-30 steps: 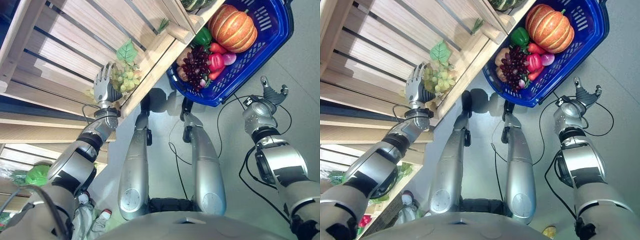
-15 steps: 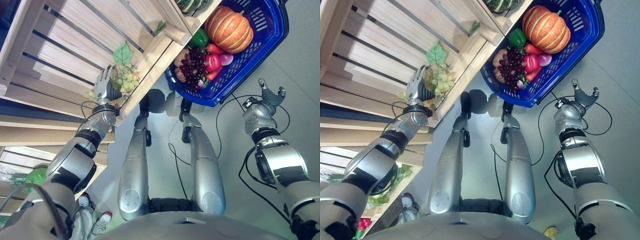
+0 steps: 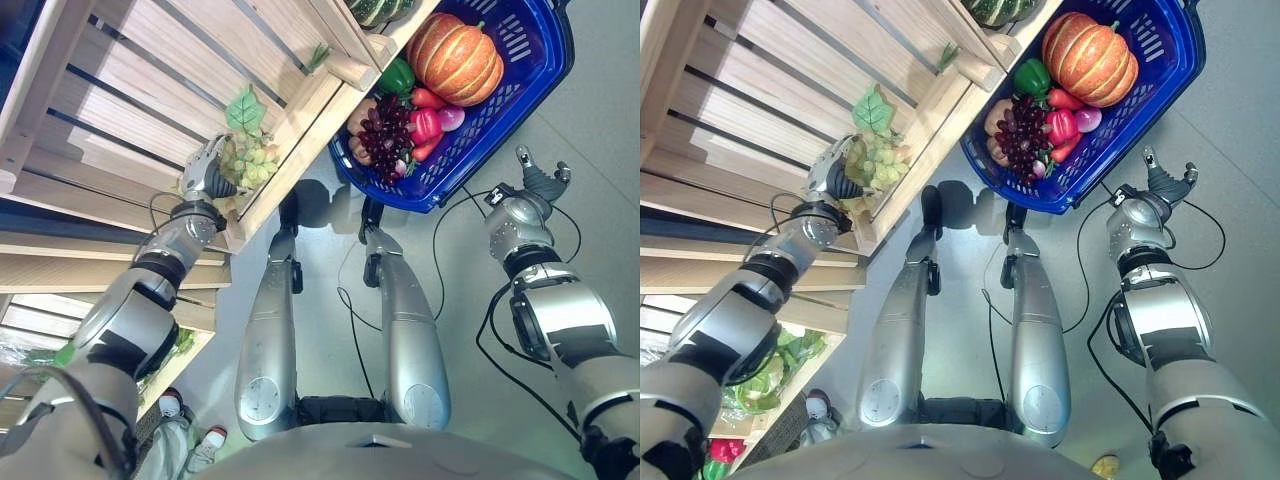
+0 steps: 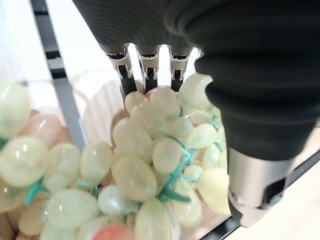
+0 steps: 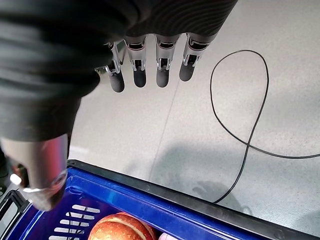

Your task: Pick up fruits and vegetables into the basket

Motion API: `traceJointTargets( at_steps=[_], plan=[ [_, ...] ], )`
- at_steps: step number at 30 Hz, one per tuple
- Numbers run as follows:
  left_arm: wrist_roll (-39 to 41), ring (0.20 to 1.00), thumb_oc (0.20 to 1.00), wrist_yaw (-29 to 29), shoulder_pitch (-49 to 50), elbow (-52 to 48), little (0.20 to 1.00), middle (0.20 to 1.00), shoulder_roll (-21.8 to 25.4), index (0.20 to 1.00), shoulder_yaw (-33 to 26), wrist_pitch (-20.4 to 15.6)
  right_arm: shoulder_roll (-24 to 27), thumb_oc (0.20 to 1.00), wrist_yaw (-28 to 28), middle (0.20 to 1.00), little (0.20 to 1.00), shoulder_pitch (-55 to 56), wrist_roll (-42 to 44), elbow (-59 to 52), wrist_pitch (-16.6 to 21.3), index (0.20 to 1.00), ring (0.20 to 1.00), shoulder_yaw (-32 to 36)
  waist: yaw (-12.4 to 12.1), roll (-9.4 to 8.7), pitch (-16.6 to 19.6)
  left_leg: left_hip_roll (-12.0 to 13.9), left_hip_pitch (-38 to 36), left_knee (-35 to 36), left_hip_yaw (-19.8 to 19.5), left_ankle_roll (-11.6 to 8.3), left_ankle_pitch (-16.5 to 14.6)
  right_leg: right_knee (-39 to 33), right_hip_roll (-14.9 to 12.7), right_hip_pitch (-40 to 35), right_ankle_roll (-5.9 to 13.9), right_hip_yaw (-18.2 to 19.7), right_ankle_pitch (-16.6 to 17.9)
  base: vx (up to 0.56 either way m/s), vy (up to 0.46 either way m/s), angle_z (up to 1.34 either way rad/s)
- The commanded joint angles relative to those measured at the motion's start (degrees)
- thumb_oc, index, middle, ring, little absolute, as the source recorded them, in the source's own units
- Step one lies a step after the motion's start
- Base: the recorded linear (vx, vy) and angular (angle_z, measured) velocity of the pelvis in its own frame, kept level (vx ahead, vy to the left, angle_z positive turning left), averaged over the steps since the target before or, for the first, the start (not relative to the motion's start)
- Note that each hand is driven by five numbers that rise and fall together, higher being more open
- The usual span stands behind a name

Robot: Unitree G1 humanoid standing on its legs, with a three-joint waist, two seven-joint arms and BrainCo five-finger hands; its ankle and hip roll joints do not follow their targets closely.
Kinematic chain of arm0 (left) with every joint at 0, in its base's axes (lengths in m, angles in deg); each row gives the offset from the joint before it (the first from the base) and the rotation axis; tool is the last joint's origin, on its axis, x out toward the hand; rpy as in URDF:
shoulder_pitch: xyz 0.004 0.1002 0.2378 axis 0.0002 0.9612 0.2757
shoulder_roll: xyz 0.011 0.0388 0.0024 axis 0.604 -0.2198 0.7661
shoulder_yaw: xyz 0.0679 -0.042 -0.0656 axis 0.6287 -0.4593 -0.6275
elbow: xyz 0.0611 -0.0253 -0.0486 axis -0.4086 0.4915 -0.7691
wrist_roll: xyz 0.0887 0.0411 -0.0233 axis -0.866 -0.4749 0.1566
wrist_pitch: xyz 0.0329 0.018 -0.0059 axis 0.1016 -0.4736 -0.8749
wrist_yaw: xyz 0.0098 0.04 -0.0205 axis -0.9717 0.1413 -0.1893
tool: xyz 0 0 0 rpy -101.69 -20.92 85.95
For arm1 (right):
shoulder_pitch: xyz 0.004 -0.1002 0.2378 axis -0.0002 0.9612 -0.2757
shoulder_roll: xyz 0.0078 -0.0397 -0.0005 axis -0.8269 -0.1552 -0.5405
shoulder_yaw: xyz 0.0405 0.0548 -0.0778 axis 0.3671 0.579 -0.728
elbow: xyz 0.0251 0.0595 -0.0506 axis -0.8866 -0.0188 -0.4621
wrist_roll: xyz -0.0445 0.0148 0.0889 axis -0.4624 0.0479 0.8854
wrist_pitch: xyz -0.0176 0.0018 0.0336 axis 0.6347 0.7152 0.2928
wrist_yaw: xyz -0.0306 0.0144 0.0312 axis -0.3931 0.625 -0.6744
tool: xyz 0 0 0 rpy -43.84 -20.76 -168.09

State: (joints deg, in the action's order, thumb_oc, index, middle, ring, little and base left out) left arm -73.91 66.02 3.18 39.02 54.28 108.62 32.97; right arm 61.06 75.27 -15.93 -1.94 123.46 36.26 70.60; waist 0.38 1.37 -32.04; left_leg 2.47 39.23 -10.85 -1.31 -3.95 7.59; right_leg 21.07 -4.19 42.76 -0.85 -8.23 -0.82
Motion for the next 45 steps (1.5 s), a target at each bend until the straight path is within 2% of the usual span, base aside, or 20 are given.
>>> traceJointTargets(
  at_steps=[1, 9, 16, 24, 25, 26, 31, 32, 33, 34, 45],
  plan=[
    [1.8, 1.000, 1.000, -11.1, -0.5, 4.4, 1.000, 1.000, -6.3, 1.000, 3.1, -1.1, 0.6, 1.000, 1.4, 1.000, 1.000, 2.1, -2.0, 0.1, 0.3, 1.000, 1.000, 0.5, 1.3, -1.66, 2.2, -2.5, 1.3, -5.9, 3.3, 1.48, -7.1, -1.3, 2.8, -0.4, 5.38, 1.3, 2.4, 0.00, 0.000, 0.00],
    [3.3, 1.000, 1.000, -9.2, -0.9, 3.4, 1.000, 1.000, -6.5, 1.000, 3.5, -2.6, 0.1, 1.000, 2.1, 1.000, 1.000, 1.7, -1.9, 0.1, 0.6, 1.000, 1.000, 0.2, 1.3, -1.65, 2.2, -2.6, 1.8, -6.2, 3.2, 1.44, -7.2, -1.6, 2.8, -0.1, 5.38, 1.6, 2.5, 0.00, -0.001, -0.04],
    [1.0, 1.000, 1.000, -6.0, -0.4, 2.4, 1.000, 1.000, -6.9, 1.000, 3.3, -3.6, -0.4, 1.000, 2.5, 1.000, 1.000, 2.2, -1.3, -0.3, 0.9, 1.000, 1.000, 0.2, 0.9, -1.87, 2.2, -2.7, 1.8, -6.0, 2.8, 1.51, -7.3, -1.6, 2.8, -0.2, 5.40, 1.3, 2.5, 0.00, -0.004, 0.00],
    [-1.7, 1.000, 1.000, -1.4, -0.5, 2.9, 1.000, 1.000, -7.2, 1.000, 3.3, -1.3, -1.0, 1.000, 2.9, 1.000, 1.000, 1.9, -1.2, 0.0, 1.1, 1.000, 1.000, 0.0, 0.7, -2.09, 2.2, -2.8, 1.7, -6.2, 2.6, 1.45, -7.3, -1.6, 2.8, -0.4, 5.42, 1.1, 2.6, 0.00, 0.000, 0.00],
    [-1.7, 1.000, 1.000, 1.8, -0.6, 3.8, 1.000, 1.000, -7.0, 1.000, 2.6, 0.5, -1.1, 1.000, 2.9, 1.000, 1.000, 2.0, -0.8, 0.4, 1.5, 1.000, 1.000, -0.1, 0.6, -2.14, 2.2, -2.8, 1.6, -6.3, 2.5, 1.46, -7.4, -1.4, 2.9, -0.4, 5.41, 1.1, 2.4, 0.00, 0.000, 0.00],
    [-2.1, 1.000, 1.000, 2.3, -0.4, 4.3, 1.000, 1.000, -7.0, 1.000, 2.2, 0.8, -1.2, 1.000, 2.8, 1.000, 1.000, 2.2, -0.7, 0.4, 1.7, 1.000, 1.000, -0.1, 0.6, -2.23, 2.2, -2.8, 1.6, -6.3, 2.5, 1.46, -7.4, -1.3, 2.9, -0.4, 5.41, 1.0, 2.4, 0.00, 0.000, 0.00],
    [-4.3, 1.000, 1.000, 0.7, 0.3, 4.7, 1.000, 1.000, -7.3, 1.000, 2.3, 2.3, -1.4, 1.000, 2.8, 1.000, 1.000, 2.6, -0.5, 0.4, 2.2, 1.000, 1.000, 0.2, 0.6, -2.21, 2.2, -2.9, 1.6, -6.1, 2.4, 1.39, -7.3, -1.5, 2.8, -0.5, 5.47, 0.8, 2.5, 0.00, 0.000, 0.00],
    [-4.3, 0.683, 0.683, -0.5, 0.3, 5.0, 0.683, 0.683, -7.4, 0.683, 2.5, 2.5, -1.3, 1.000, 2.7, 1.000, 1.000, 2.4, -0.5, 0.4, 2.2, 1.000, 1.000, 0.2, 0.6, -2.17, 2.2, -2.9, 1.5, -6.0, 2.4, 1.41, -7.3, -1.6, 2.8, -0.5, 5.47, 0.8, 2.5, 0.00, 0.000, 0.00],
    [-4.4, 0.482, 0.482, -1.3, 0.4, 5.2, 0.482, 0.482, -7.5, 0.482, 2.7, 2.9, -1.2, 1.000, 2.7, 1.000, 1.000, 2.5, -0.6, 0.4, 2.2, 1.000, 1.000, 0.2, 0.6, -2.16, 2.2, -2.9, 1.4, -6.0, 2.4, 1.43, -7.2, -1.6, 2.8, -0.6, 5.45, 0.8, 2.5, 0.00, 0.000, 0.00],
    [-4.6, 0.200, 0.200, -2.6, 0.4, 5.6, 0.200, 0.200, -7.6, 0.200, 2.8, 3.1, -1.1, 1.000, 2.5, 1.000, 1.000, 2.4, -0.6, 0.4, 2.1, 1.000, 1.000, 0.3, 0.7, -2.15, 2.2, -2.9, 1.4, -5.9, 2.5, 1.44, -7.2, -1.7, 2.8, -0.6, 5.45, 0.8, 2.5, 0.00, 0.000, 0.00],
    [2.3, 0.200, 0.200, -8.2, 0.9, 6.7, 0.200, 0.200, -8.2, 0.200, 2.6, 3.8, -1.0, 1.000, 2.7, 1.000, 1.000, 1.9, -0.8, 0.5, 1.7, 1.000, 1.000, 0.1, 0.9, -2.19, 2.2, -2.7, 1.5, -6.3, 2.7, 1.48, -7.4, -1.6, 2.9, -0.5, 5.47, 1.1, 2.6, 0.00, 0.000, 0.00]
  ],
)
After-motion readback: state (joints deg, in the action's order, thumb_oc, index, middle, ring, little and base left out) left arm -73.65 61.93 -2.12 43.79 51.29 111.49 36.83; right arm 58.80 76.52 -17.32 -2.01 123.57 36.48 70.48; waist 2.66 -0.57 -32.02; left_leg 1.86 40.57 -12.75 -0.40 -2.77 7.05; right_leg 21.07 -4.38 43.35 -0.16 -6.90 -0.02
